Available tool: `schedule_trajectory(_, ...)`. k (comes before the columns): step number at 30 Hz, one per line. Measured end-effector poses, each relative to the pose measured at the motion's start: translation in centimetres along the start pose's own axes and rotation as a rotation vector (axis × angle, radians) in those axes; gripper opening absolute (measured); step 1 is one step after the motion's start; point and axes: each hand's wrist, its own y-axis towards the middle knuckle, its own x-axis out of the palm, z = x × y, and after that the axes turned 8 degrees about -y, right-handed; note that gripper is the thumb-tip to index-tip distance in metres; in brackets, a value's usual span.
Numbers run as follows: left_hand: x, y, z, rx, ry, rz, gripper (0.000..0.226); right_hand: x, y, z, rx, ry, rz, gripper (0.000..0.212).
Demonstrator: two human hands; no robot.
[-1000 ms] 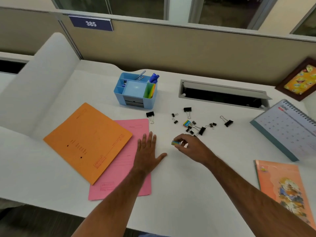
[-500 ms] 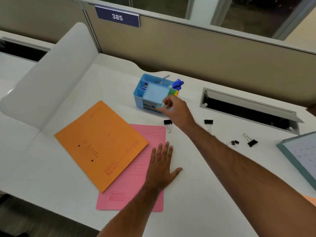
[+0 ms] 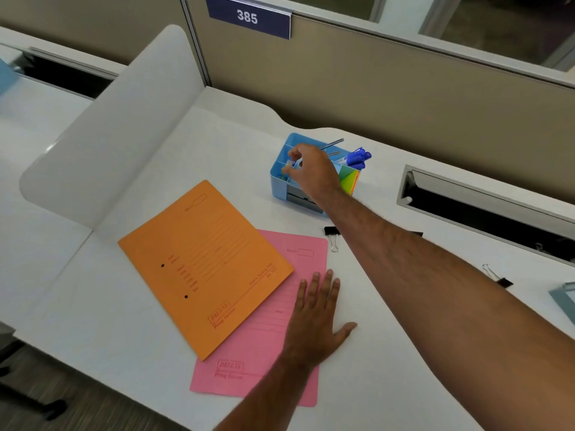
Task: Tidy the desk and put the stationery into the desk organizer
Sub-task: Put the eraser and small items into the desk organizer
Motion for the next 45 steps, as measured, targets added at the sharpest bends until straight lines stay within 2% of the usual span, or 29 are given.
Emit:
schedule_trajectory(4,0.2,0.0,0.0,-0.003,-0.004,-0.006,0.093,0.3,-0.4,0.7,0.012,0.037,0.015,0.027)
schedule_trajectory(9,0.2,0.1,0.0,0.001,0.003,-0.008,0.092,-0.9,-3.0,2.9,0.019,0.089,0.109,0.021)
schedule_trajectory(14,0.2,0.1,0.1,0.005,0.014,-0.013,0.091,-2.9,-7.3,6.9,0.064,0.171,0.201,0.018)
schedule_trajectory(21,0.1,0.1,0.1,-0.004,0.026,-0.021,0.091,-4.1,-14.8,12.7,0.175,0.173,0.217,0.013)
schedule_trajectory(26,-0.1,0.0,0.1,0.0,0.032,-0.025,0.092,-4.4,-19.4,16.4,0.281,0.077,0.183,0.015)
schedule_trajectory(31,-0.1,0.0,0.1,0.018,0.043,-0.011,0.091,-5.5,-23.0,19.6,0.431,-0.127,0.133,0.03)
schedule_trajectory(37,-0.1,0.1,0.1,0.011,0.048,-0.022,0.092,-6.4,-23.7,21.4,0.496,-0.331,0.026,0.05)
schedule_trajectory(42,-0.2,0.1,0.1,0.005,0.046,-0.029,0.092,-5.9,-23.7,21.7,0.526,-0.35,0.003,0.046)
schedule_trajectory(45,-0.2,0.1,0.1,0.003,0.038,-0.032,0.091,-5.8,-23.8,21.7,0.527,-0.308,0.054,0.043)
